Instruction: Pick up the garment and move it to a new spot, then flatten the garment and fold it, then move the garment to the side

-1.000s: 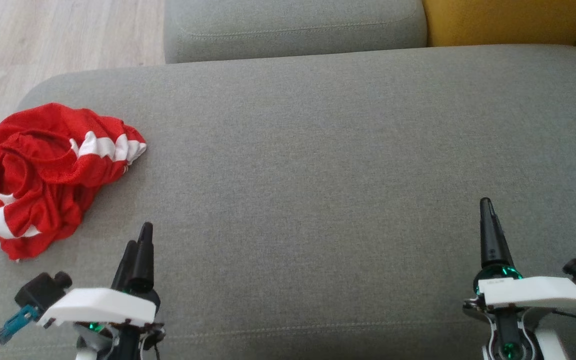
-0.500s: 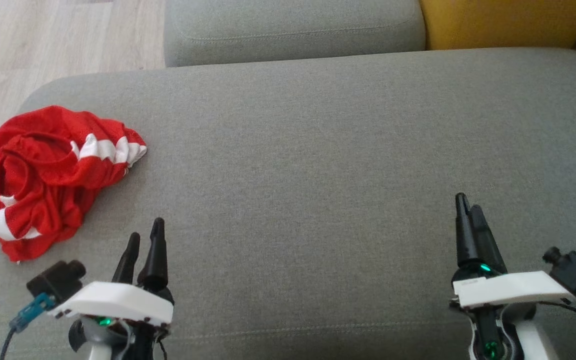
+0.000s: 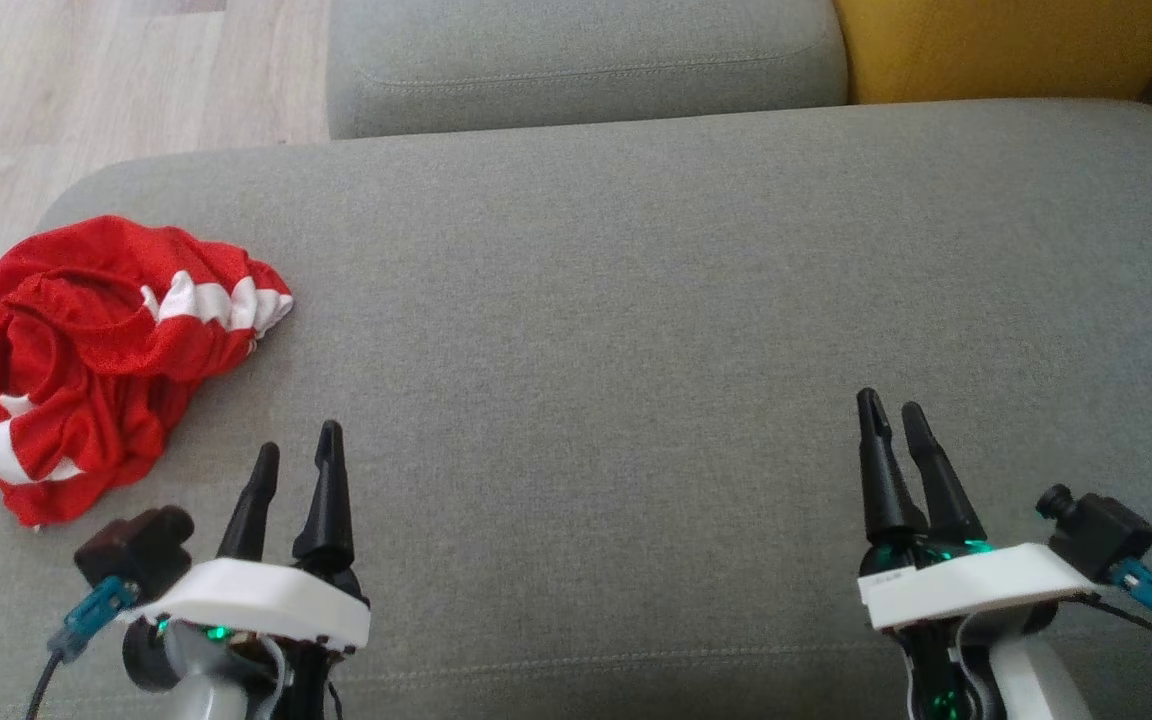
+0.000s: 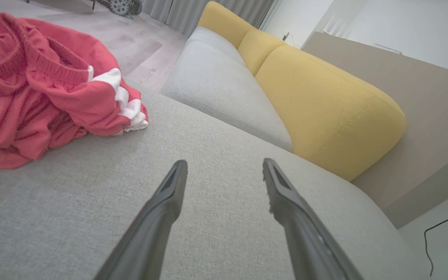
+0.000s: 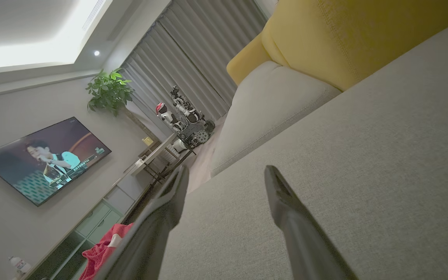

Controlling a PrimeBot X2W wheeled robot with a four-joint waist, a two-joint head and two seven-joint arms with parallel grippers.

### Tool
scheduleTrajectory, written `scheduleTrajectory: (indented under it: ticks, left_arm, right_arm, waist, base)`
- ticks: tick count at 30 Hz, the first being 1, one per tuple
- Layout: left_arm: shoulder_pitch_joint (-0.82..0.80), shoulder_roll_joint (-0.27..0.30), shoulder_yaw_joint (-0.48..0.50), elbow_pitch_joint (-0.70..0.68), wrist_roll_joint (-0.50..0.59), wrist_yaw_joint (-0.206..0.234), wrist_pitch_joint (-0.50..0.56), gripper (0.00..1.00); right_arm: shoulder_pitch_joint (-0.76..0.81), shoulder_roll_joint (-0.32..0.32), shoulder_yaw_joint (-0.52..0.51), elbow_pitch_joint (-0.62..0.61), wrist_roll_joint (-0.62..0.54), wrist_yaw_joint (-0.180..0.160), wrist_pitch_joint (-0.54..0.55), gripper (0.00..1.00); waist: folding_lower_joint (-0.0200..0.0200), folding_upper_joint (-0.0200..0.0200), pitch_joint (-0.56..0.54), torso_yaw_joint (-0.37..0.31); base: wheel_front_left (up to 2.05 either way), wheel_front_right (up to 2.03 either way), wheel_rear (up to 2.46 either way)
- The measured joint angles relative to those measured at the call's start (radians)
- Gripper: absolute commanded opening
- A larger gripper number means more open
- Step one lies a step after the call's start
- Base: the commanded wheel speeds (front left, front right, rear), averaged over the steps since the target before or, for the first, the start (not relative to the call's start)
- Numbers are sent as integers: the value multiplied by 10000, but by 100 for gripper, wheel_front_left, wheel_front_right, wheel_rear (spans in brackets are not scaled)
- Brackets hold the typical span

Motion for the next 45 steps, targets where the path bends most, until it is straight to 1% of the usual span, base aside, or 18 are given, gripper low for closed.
scheduleTrajectory:
  ticks: [13, 22, 29, 31, 44, 45]
  left_arm:
    - [3, 86, -253, -397, 1674, 244, -391, 100]
    - [8, 123, -389, -669, 2809, 468, -629, 100]
    - [24, 123, -497, -777, 3624, 483, -819, 100]
    - [52, 123, -535, -798, 3881, 554, -892, 100]
    - [84, 100, -589, -1066, 5461, 545, -1252, 100]
    - [84, 100, -589, -1066, 5461, 545, -1252, 100]
  right_arm:
    - [-37, 0, 190, -6, -1645, 2, -387, 100]
    - [-90, 0, 523, -8, -2729, 2, -654, 100]
    - [-231, -2, 642, 21, -3404, 2, -826, 100]
    - [-230, -6, 625, 81, -3657, 2, -913, 100]
    - [-234, -8, 826, 167, -5313, 4, -1277, 100]
    - [-234, -8, 826, 167, -5313, 4, -1277, 100]
  waist:
    - [0, 0, 3, -23]
    - [0, 0, -23, -77]
    - [0, 0, -39, -64]
    - [0, 0, -44, -64]
    - [0, 0, -39, -93]
    - [0, 0, -39, -93]
  base:
    - [0, 0, 0]
    - [0, 0, 0]
    - [0, 0, 0]
    - [0, 0, 0]
    - [0, 0, 0]
    - [0, 0, 0]
